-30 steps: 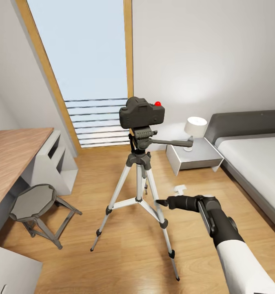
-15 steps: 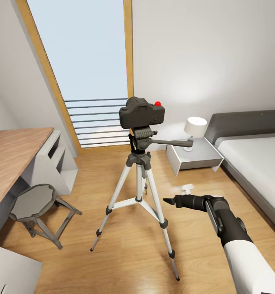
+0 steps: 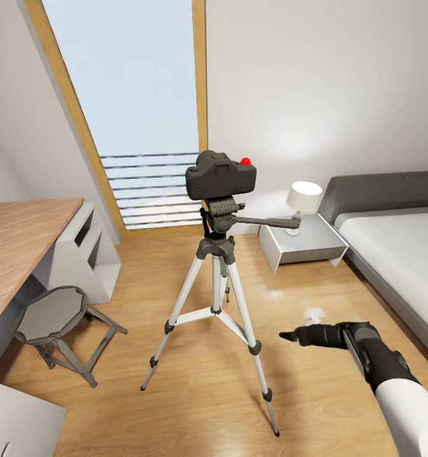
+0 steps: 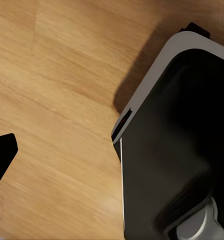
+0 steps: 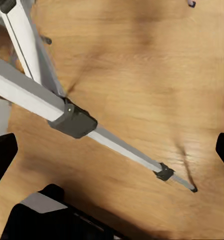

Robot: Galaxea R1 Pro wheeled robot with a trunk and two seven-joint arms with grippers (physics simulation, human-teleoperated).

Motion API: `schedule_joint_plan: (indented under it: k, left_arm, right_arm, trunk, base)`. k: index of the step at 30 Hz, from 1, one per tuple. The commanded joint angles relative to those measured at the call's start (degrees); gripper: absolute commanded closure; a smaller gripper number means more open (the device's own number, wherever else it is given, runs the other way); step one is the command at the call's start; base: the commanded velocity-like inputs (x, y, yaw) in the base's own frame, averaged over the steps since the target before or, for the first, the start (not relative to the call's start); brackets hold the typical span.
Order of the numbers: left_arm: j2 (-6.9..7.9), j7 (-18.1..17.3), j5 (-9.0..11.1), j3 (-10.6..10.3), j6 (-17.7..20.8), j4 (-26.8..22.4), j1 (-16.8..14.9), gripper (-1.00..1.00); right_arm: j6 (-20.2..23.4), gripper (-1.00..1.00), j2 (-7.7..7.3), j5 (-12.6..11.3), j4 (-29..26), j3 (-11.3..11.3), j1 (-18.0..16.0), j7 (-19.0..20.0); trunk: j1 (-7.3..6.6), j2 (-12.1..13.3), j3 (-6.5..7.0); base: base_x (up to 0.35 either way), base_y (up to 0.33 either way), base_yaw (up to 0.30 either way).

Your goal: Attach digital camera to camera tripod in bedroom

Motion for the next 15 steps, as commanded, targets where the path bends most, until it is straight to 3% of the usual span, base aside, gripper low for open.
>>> schedule_joint_plan:
  k: [1, 7, 11, 15]
  left_arm:
    - [-0.11, 0.17, 0.37, -0.48, 0.10, 0.00, -0.04, -1.00]
    - [-0.84, 0.15, 0.36, -0.48, 0.04, 0.04, -0.04, -1.00]
    - [-1.10, 0.14, 0.32, -0.48, -0.01, 0.02, -0.04, -1.00]
    - [-1.20, 0.14, 0.29, -0.48, -0.05, -0.01, -0.04, -1.00]
  right_arm:
    - [-0.02, -1.00, -0.66, 0.81, 1.72, -0.25, -0.05, 0.43]
    - [-4.28, -1.00, -5.17, 3.32, 14.21, -0.27, -0.05, 0.14]
    - [-11.01, -1.00, -8.48, 4.34, 25.03, -0.26, -0.05, -0.28]
    - [-16.82, -1.00, -10.17, 4.67, 33.33, -0.20, -0.05, -1.66]
  trunk:
    - [0.03, -0.11, -0.10]
    - [0.03, -0.11, -0.10]
    - [0.03, -0.11, -0.10]
    - [0.03, -0.11, -0.10]
  base:
    - [0.000, 0.000, 0.000]
    - [0.000, 0.000, 0.000]
    - [0.000, 0.000, 0.000]
    - [0.000, 0.000, 0.000]
